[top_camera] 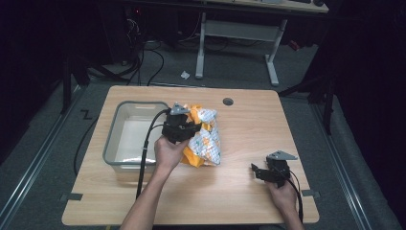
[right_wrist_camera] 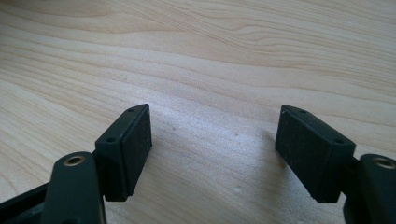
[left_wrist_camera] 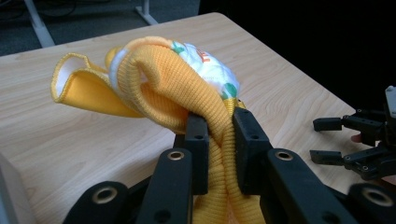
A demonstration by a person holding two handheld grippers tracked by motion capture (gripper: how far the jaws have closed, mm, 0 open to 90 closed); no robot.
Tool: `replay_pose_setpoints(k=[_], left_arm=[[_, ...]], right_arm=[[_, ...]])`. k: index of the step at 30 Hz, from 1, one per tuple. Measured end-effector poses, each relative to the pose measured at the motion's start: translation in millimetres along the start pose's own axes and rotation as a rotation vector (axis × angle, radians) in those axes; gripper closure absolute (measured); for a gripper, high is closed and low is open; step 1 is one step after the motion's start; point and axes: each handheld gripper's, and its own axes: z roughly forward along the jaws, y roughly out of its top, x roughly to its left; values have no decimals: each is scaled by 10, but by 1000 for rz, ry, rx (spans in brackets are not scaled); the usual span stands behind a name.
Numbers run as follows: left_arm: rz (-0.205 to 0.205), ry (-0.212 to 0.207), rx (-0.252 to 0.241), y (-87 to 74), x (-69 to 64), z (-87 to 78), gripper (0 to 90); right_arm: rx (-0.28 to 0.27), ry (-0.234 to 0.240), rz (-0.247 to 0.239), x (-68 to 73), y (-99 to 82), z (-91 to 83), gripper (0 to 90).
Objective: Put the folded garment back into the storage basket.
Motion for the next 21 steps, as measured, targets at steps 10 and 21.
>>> replay_pose_setpoints(k=[10, 21], left_arm=[[-29, 2, -37, 51, 163, -272, 783], [-60, 31, -78, 102, 366, -586, 782]], right_arm=[[-1, -1, 2, 1, 1, 2, 273], [0, -1, 1, 2, 3, 3, 273]])
